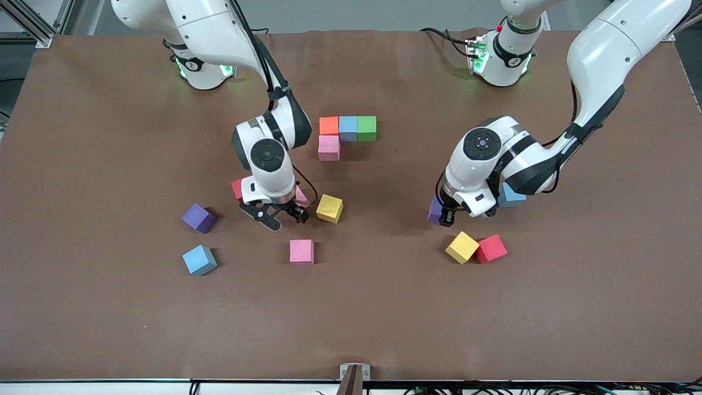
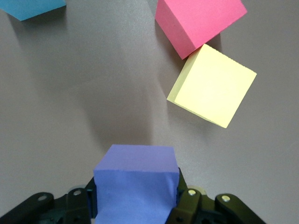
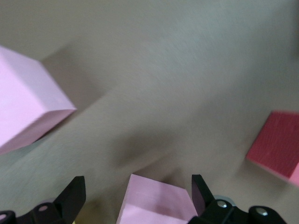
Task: Arrange 11 blocks into digit 3
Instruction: 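Grasp a second pink cube with the right gripper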
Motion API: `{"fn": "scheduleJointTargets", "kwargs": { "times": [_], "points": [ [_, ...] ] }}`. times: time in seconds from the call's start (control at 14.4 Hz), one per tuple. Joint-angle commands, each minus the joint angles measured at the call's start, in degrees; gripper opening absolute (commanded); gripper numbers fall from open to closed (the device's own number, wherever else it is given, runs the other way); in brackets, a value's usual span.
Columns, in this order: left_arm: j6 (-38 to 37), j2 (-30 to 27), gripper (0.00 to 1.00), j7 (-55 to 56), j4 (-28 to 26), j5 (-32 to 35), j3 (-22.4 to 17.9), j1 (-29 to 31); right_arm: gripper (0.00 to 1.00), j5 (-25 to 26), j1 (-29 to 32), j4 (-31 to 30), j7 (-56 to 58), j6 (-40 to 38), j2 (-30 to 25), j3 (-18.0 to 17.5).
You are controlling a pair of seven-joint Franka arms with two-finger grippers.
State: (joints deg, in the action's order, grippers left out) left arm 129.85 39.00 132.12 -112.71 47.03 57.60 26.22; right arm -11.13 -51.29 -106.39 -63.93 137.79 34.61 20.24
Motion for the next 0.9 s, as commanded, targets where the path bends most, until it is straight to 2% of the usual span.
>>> {"fn": "scheduleJointTargets", "kwargs": {
  "times": [0.0,0.28,0.56,0.83],
  "points": [
    [-1.0,-0.77,0.34,0.33,0.38,-1.24,-0.03,-0.38,1.0,-5.03,0.05,-1.71,-2.08,-1.2,-1.47,-0.03],
    [-1.0,-0.77,0.34,0.33,0.38,-1.24,-0.03,-0.38,1.0,-5.04,-1.09,-4.52,-3.91,-3.32,-4.72,-0.03],
    [-1.0,-0.77,0.34,0.33,0.47,-1.24,-0.03,-0.47,1.0,-5.04,-3.64,-5.41,-6.91,-3.49,-4.99,0.06],
    [-1.0,-0.77,0.34,0.33,0.47,-1.24,-0.03,-0.47,1.0,-5.04,-3.56,-6.11,-9.11,-6.74,-6.48,0.15]
  ]
}}
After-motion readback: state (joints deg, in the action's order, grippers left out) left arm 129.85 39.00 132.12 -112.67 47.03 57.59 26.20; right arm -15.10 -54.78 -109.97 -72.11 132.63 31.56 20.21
